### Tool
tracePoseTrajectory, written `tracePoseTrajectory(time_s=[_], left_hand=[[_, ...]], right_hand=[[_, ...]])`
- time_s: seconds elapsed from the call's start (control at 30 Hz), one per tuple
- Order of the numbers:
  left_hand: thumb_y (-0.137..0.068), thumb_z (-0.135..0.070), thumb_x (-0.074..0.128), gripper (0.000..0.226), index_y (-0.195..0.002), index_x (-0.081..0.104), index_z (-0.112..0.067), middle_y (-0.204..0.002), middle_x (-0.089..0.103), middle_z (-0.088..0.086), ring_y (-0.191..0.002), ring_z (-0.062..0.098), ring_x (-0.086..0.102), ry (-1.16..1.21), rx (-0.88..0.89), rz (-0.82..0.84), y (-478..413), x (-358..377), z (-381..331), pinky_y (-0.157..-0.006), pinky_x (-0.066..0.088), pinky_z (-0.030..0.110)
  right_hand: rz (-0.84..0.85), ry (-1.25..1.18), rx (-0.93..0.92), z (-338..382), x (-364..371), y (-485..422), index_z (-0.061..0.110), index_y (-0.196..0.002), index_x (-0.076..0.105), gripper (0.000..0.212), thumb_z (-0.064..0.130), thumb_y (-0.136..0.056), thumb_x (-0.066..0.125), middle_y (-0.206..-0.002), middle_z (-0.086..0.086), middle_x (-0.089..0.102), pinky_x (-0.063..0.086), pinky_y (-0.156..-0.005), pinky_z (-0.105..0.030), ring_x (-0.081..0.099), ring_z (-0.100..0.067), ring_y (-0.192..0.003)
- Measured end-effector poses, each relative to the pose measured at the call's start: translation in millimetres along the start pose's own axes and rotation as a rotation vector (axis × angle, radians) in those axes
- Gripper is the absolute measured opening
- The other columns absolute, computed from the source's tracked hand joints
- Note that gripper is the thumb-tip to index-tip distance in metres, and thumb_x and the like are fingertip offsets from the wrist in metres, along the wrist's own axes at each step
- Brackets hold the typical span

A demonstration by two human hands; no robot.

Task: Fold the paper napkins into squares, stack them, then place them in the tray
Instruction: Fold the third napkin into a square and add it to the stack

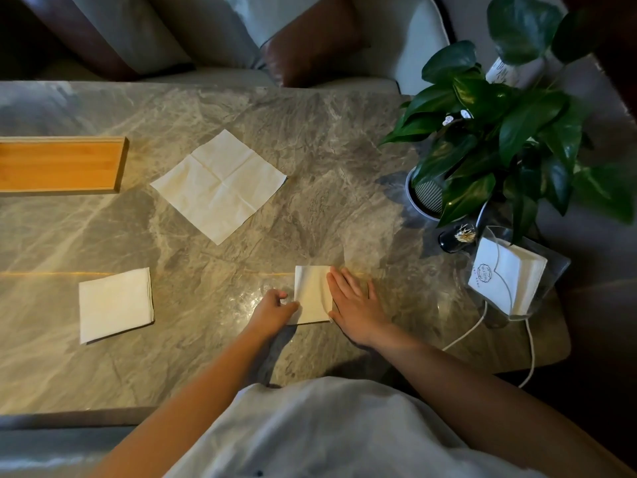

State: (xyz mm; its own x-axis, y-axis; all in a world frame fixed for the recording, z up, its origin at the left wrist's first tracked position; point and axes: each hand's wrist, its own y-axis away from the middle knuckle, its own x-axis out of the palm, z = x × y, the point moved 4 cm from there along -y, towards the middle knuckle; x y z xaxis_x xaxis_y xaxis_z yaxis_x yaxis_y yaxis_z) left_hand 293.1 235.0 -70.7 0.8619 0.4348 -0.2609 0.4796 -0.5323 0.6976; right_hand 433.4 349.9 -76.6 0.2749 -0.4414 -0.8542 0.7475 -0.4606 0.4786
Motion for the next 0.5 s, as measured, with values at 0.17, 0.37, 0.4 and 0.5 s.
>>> tracePoseTrajectory(time_s=[0.17,0.37,0.4,0.5], left_hand=[[-0.088,-0.012,0.056,0.017,-0.096,0.067,-0.002,-0.096,0.070,0.017,-0.092,0.031,0.065,-0.131,0.061,0.044,1.0,-3.5,-4.3,-0.085,0.050,0.041],[-0.089,-0.005,0.050,0.023,-0.074,0.066,-0.011,-0.077,0.063,0.008,-0.077,0.022,0.058,-0.109,0.067,0.034,-2.4,-4.4,-2.7,-0.075,0.044,0.031],[-0.089,-0.003,0.049,0.023,-0.076,0.067,-0.010,-0.077,0.063,0.008,-0.077,0.022,0.057,-0.103,0.080,0.037,-2.6,-4.6,-3.2,-0.075,0.043,0.031],[-0.088,0.004,0.044,0.026,-0.082,0.068,-0.006,-0.075,0.061,0.007,-0.074,0.020,0.055,-0.043,0.111,0.048,0.4,-6.1,-4.1,-0.070,0.043,0.029]], right_hand=[[0.004,-0.003,-0.001,0.9,-1.4,1.0,0.019,-0.152,-0.009,0.074,0.034,-0.099,0.041,-0.160,0.006,-0.019,-0.002,-0.116,-0.057,-0.019,-0.015,-0.147],[-0.015,0.002,-0.003,1.4,-1.5,5.9,0.019,-0.152,-0.007,0.076,0.032,-0.098,0.044,-0.161,0.005,-0.016,-0.001,-0.117,-0.056,-0.017,-0.017,-0.147],[-0.021,0.001,-0.003,2.0,-1.1,6.9,0.019,-0.152,-0.007,0.076,0.032,-0.098,0.044,-0.161,0.005,-0.016,0.000,-0.118,-0.056,-0.017,-0.017,-0.147],[-0.035,-0.032,0.011,3.6,0.9,8.3,0.020,-0.152,-0.005,0.075,0.031,-0.097,0.045,-0.161,0.006,-0.014,0.001,-0.118,-0.053,-0.016,-0.016,-0.148]])
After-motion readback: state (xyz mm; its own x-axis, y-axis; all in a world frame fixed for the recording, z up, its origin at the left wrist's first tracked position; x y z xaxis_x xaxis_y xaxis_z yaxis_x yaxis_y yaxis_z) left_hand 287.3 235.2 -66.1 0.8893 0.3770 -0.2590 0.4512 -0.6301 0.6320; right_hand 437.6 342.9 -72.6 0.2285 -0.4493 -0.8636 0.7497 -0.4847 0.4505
